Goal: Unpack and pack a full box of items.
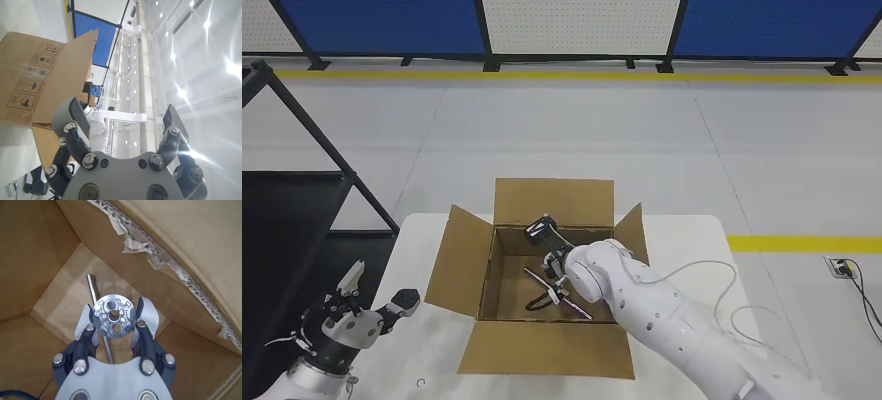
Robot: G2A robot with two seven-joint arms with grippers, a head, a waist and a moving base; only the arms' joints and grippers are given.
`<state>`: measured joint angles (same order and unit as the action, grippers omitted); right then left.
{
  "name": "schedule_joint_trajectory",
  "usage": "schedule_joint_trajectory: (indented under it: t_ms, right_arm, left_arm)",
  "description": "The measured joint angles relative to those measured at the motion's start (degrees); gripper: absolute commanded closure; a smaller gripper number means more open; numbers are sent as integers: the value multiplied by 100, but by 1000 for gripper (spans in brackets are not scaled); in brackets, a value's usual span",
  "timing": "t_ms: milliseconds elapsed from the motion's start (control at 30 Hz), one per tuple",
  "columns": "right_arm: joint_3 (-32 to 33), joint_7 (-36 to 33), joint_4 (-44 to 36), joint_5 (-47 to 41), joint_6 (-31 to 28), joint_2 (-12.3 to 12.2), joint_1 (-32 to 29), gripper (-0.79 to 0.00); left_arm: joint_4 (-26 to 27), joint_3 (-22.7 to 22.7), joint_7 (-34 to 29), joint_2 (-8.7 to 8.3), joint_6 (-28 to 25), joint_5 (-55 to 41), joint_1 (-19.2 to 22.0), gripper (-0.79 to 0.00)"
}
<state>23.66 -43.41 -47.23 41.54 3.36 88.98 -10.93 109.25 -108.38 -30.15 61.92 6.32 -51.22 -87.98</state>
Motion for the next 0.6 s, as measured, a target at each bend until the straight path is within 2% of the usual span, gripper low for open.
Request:
schedule_joint_trajectory:
  t_ms: [167, 233, 300, 500, 533, 600]
  right_arm:
    - [-74, 62, 441, 60, -12, 236, 56, 0]
    - [-83, 89, 600, 75, -20, 322, 79, -166]
    - [-83, 108, 731, 79, -52, 389, 96, -277]
    - [-63, 147, 1097, 103, -176, 581, 153, -425]
    - [-57, 155, 1156, 113, -198, 615, 163, -422]
    - [-46, 170, 1238, 129, -228, 662, 177, -471]
  left_arm:
    - [18, 27, 17, 8, 6, 19, -9, -785]
    - [18, 31, 22, 11, 0, 31, -10, -785]
    - [16, 30, 24, 14, -6, 31, -15, -785]
    - [5, 6, 24, 24, -36, 12, -50, -785]
    - [8, 2, 24, 26, -40, 8, -58, -785]
    - [12, -1, 23, 29, -44, 7, -68, -785]
